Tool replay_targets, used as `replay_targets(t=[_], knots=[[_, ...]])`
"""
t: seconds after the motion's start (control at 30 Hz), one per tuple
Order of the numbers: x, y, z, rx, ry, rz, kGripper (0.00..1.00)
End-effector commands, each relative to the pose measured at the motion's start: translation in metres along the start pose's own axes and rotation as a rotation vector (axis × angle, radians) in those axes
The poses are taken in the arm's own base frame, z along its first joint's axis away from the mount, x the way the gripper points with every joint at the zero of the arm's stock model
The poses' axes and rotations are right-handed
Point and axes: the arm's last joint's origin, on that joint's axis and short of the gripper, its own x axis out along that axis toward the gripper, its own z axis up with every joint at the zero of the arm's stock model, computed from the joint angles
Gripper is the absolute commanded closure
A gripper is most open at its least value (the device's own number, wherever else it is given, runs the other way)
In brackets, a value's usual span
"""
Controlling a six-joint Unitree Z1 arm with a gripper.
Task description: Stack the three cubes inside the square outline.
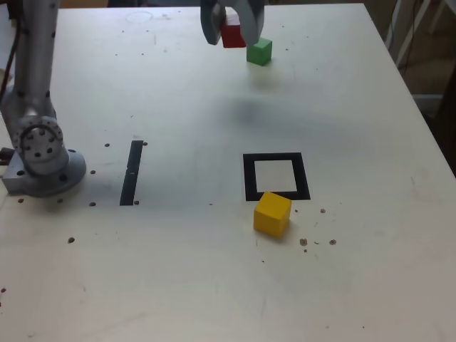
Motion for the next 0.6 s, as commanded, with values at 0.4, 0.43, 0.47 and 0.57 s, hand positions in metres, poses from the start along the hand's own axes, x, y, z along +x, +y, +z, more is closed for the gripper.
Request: replay_targets(t=[0.4,0.43,0.47,0.57], knots=[[0.009,-0.114,0.047,-0.067,0.05,-0.04,0.69],[0.01,-0.12,0.051,-0.069,0.051,-0.038,0.69],[0.011,-0.126,0.055,-0.07,0.053,-0.036,0.69],[0.012,-0.145,0.064,-0.075,0.056,-0.028,0.69]])
